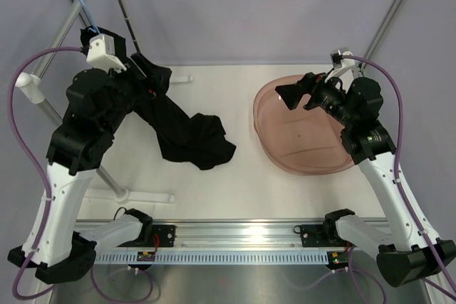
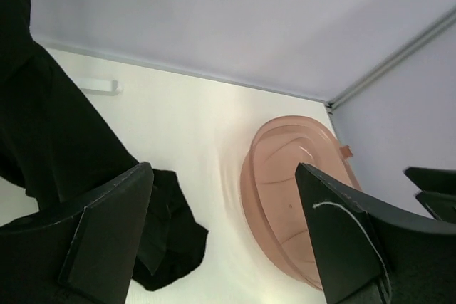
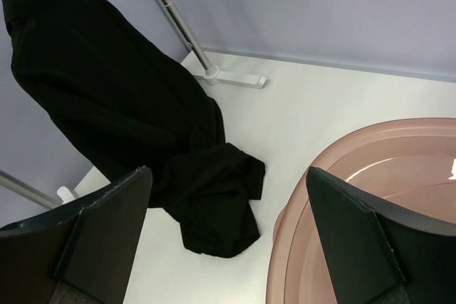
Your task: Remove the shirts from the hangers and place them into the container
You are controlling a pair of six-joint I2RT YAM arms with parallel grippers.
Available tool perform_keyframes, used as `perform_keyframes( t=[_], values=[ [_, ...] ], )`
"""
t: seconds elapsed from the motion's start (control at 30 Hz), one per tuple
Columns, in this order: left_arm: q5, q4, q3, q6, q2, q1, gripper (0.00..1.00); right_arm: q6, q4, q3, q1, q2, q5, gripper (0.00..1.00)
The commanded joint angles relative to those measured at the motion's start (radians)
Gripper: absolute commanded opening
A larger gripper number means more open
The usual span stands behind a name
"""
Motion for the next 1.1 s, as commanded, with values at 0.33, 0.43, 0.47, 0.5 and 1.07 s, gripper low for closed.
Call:
perform_keyframes(
  t=[0.33,0.43,0.47,0.5,1.07],
  values=[
    [-0.749,-0.306,0.203,-0.239,0.192,-0.28,0.87,-0.048,0.002,-0.004,0.007,-0.052,0.055,1.0],
    [-0.865,-0.37,0.251,-0.272,0.258,-0.329,0.88,-0.046,0.002,-0.013,0.005,-0.055,0.047,0.99],
    [-0.892,-0.401,0.269,-0.29,0.291,-0.338,0.88,-0.049,-0.004,-0.013,0.005,-0.057,0.049,0.99],
    [-0.921,-0.432,0.286,-0.343,0.304,-0.355,0.89,-0.054,-0.008,-0.013,0.005,-0.065,0.059,1.0],
    [-1.099,-0.785,0.53,-0.631,0.559,-0.294,0.94,-0.091,-0.068,-0.031,0.005,-0.158,0.089,1.0]
  ],
)
